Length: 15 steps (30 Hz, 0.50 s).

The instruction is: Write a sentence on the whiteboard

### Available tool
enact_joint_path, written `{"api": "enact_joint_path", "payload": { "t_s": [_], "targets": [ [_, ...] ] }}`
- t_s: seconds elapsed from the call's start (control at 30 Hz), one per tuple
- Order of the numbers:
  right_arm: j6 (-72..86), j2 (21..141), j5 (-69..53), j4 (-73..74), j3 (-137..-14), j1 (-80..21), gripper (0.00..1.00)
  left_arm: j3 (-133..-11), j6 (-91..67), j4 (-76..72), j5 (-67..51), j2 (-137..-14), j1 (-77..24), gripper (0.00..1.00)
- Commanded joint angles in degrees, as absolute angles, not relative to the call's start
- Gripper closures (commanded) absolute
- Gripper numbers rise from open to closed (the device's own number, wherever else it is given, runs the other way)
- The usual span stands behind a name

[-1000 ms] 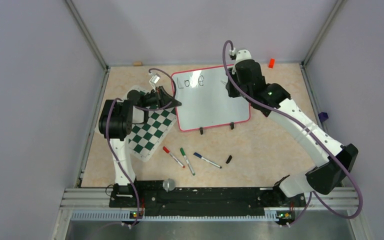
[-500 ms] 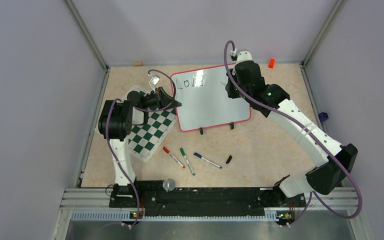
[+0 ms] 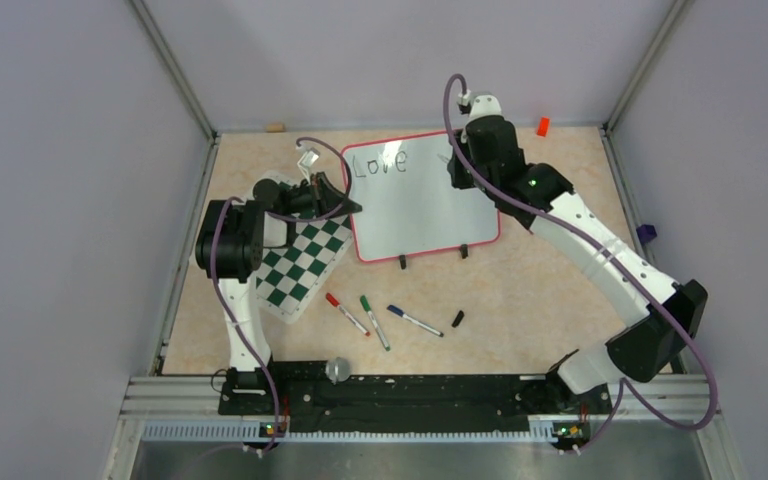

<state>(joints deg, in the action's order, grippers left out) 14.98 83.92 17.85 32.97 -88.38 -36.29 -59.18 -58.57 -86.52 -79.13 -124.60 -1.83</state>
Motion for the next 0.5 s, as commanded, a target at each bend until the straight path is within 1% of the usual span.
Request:
{"api": "enact_joint_path", "payload": {
  "t_s": [0.0, 0.1, 0.3, 0.47],
  "targets": [
    [14.7, 80.8, 18.5, 29.3, -86.6, -35.8, 1.0, -60.0, -55.6, -92.7, -83.4, -124.7, -1.7, 1.0],
    [15.3, 80.7, 18.0, 29.1, -85.7, -35.9, 1.0, -60.0, -55.9, -92.8, -83.5, -125.2, -1.6, 1.0],
    [14.9, 81.6, 18.3, 29.0, -85.8, -35.9, 1.0, -56.4, -55.7, -92.8, -79.6, -122.5, -1.7, 1.0],
    [14.2, 82.0, 17.8, 28.9, -85.5, -35.8, 1.0, -55.2, -55.5, -92.8, -81.0, -122.9, -1.7, 1.0]
  ]
}}
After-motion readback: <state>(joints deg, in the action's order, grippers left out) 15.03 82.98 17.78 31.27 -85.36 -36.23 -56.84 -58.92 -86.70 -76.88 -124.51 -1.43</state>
